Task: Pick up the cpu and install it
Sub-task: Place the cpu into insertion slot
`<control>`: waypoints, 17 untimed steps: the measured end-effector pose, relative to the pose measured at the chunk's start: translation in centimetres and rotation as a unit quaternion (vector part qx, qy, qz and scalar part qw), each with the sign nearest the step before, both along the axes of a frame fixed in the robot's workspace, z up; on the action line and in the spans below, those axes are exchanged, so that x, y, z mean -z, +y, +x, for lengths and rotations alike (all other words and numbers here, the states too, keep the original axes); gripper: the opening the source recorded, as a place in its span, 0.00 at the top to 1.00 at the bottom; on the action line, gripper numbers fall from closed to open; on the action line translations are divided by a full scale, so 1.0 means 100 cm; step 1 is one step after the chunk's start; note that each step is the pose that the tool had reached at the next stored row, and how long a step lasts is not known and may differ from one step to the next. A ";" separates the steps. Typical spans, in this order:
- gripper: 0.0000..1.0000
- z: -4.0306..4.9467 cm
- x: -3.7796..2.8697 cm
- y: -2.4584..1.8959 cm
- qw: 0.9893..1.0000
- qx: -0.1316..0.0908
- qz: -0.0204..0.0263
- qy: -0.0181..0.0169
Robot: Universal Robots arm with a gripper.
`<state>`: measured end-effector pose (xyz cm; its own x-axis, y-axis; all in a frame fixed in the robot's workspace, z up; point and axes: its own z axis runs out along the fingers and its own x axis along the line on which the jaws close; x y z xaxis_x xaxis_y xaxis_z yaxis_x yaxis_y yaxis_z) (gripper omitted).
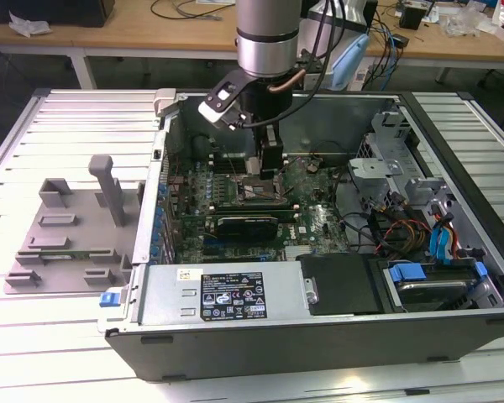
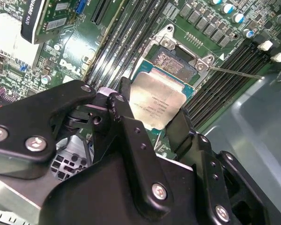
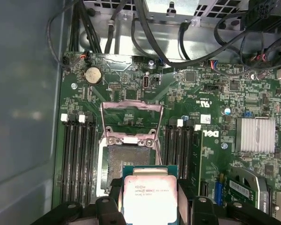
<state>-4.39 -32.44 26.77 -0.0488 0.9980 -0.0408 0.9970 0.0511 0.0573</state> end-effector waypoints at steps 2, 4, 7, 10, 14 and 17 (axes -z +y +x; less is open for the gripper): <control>0.45 0.0006 0.0025 0.0000 1.000 0.000 0.000 0.000; 0.45 0.0016 0.0075 0.0001 1.000 0.000 0.000 0.000; 0.45 0.0028 0.0101 0.0002 1.000 0.001 0.000 0.000; 0.45 0.0029 0.0102 0.0002 1.000 0.001 0.000 0.000; 0.45 0.0029 0.0165 0.0043 1.000 0.001 -0.001 0.000; 0.45 0.0029 0.0224 0.0066 1.000 0.002 -0.006 0.000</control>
<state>-4.10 -31.78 24.52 -0.0456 0.9976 -0.0524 0.9972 0.0486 0.0568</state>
